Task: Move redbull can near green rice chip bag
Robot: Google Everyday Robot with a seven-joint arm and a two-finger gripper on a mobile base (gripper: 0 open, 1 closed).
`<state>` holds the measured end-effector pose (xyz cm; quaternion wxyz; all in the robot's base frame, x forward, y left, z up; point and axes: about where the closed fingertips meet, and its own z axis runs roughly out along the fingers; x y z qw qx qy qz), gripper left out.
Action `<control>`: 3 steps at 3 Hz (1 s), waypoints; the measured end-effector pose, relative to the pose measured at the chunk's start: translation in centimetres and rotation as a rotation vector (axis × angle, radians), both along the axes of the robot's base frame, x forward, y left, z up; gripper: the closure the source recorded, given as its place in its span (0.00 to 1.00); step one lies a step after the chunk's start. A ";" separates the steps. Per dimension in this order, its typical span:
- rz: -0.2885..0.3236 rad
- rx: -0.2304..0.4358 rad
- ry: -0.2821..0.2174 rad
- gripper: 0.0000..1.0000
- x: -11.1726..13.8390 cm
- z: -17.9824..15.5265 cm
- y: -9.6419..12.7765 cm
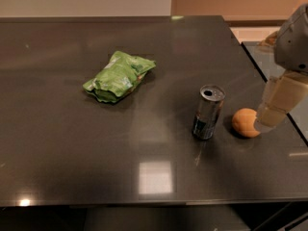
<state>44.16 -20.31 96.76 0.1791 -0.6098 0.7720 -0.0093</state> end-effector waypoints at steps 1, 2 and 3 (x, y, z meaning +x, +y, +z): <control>0.042 0.067 0.014 0.00 0.2 -1.4 1.6; 0.097 0.123 0.029 0.00 0.2 -2.8 3.6; 0.137 0.157 0.038 0.00 0.5 -3.8 5.2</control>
Offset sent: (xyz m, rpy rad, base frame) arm 0.0028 0.0593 -0.0477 0.1940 0.0601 0.1661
